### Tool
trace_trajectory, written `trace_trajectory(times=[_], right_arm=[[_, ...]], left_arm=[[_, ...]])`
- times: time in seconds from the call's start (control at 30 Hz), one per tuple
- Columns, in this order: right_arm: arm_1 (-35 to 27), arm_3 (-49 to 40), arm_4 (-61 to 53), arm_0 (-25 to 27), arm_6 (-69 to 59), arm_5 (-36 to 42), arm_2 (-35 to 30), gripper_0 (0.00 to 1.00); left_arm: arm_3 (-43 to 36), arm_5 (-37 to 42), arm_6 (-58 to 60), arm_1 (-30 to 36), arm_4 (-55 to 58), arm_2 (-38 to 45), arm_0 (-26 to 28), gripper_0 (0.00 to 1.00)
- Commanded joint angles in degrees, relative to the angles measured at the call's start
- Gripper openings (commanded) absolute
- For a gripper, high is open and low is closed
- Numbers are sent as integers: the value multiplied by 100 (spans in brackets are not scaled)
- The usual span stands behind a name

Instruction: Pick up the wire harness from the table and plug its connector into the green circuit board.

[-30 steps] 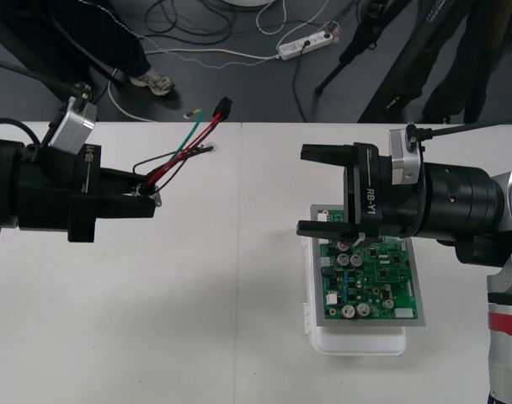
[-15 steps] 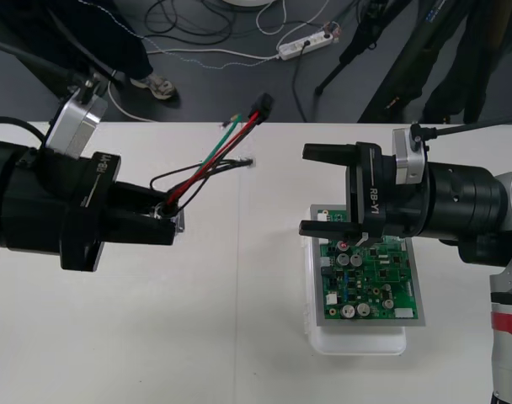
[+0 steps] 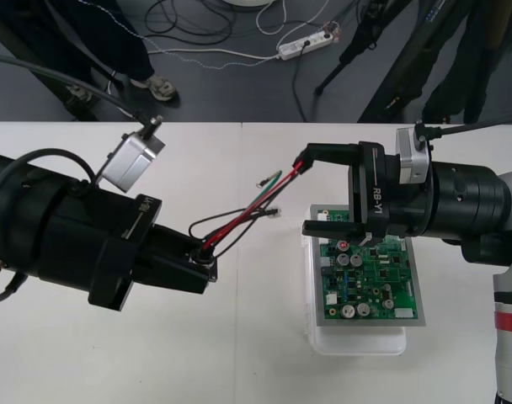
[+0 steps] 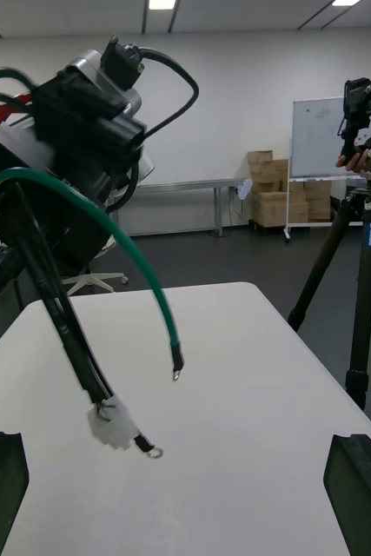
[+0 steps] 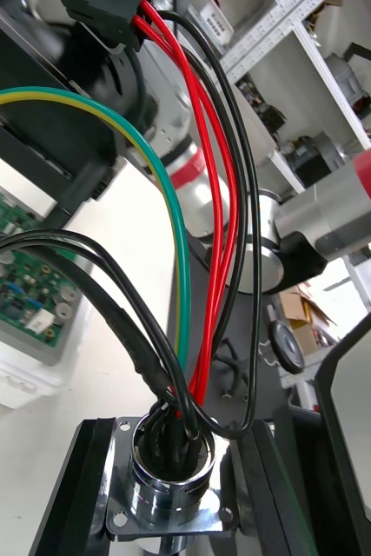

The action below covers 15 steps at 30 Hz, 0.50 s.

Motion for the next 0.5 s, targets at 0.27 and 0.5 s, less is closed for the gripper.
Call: trace_trajectory(times=[0.27, 0.5], right_arm=[[-209, -51, -137, -107, 88, -24, -98, 100], [-279, -51, -189, -98, 97, -24, -90, 100]], left_arm=[[-203, -138, -385, 43, 349, -602, 293, 0], [-203, -138, -394, 34, 393, -848, 346, 0]])
